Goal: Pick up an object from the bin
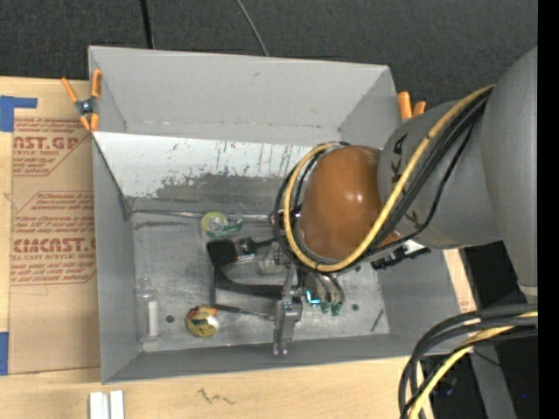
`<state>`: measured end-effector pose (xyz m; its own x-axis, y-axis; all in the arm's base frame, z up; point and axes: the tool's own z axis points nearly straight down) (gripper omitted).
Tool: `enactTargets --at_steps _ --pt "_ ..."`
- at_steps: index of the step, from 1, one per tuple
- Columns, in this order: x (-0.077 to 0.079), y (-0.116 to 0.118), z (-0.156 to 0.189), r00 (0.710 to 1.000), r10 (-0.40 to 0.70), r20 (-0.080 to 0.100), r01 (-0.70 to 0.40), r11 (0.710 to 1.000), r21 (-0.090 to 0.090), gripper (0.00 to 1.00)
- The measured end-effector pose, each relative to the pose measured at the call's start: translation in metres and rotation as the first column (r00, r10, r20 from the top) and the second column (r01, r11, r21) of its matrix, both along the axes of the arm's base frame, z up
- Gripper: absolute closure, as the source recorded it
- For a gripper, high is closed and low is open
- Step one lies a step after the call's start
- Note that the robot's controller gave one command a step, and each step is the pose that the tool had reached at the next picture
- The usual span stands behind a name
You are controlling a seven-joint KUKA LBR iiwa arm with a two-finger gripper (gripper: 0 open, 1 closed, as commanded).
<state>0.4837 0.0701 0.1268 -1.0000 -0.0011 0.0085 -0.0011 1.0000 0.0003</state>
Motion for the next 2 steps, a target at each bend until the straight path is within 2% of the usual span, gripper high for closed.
enactTargets --at_steps 1,2 --pt "0.002 0.0 0.004 1.0 -0.001 0.008 0.001 1.0 0.001 0.0" --pt "0.019 -0.003 -0.054 0.94 0.341 0.026 -0.341 0.94 -0.001 1.0"
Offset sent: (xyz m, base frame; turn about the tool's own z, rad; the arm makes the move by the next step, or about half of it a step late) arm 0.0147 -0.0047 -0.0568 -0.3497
